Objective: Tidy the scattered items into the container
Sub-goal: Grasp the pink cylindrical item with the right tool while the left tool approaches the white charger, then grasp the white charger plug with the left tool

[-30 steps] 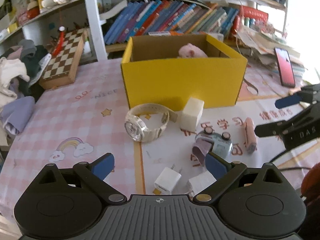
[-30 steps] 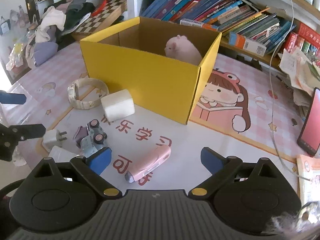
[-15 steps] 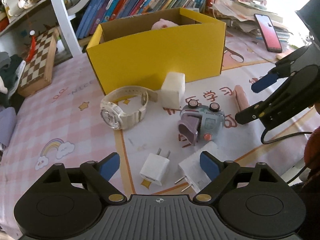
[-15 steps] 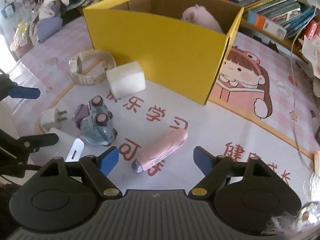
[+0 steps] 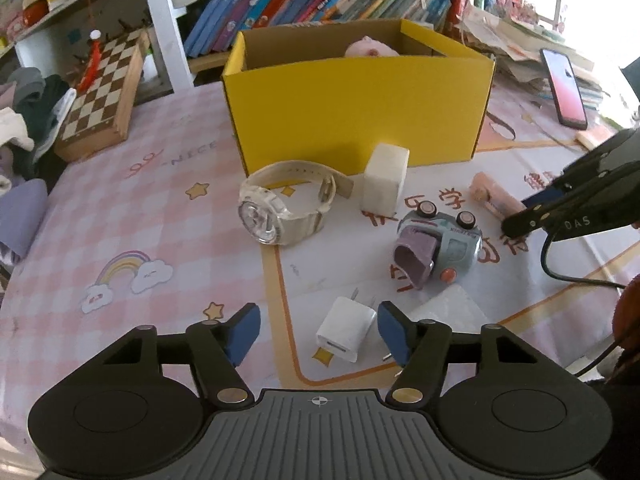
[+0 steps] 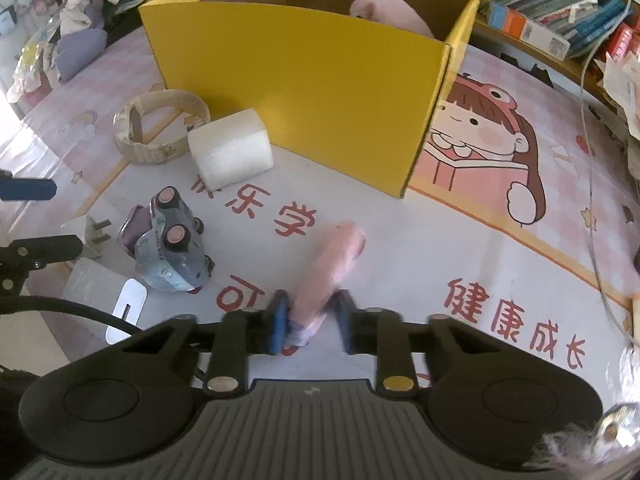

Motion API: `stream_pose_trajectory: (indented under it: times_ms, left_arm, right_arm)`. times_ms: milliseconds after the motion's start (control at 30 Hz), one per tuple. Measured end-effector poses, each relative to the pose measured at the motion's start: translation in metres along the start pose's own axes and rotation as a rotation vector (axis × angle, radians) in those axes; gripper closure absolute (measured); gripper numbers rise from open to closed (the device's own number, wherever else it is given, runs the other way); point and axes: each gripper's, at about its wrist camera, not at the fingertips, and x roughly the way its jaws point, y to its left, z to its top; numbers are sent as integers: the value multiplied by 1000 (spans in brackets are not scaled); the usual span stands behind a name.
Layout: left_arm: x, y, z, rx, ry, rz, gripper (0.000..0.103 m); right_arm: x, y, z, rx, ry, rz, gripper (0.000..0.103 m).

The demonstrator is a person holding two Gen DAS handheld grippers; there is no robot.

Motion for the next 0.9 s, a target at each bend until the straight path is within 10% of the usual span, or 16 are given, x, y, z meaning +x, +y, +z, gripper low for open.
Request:
stream_pose_trajectory:
  times_ms: [600, 900]
  left_arm:
    - [20, -10, -11, 68, 56, 3, 53]
    - [24, -14, -6, 87, 37, -36, 75]
  right_arm:
    - [-6, 0, -10, -8, -2, 10, 89]
    - [-5, -1, -8, -18, -3, 21, 89]
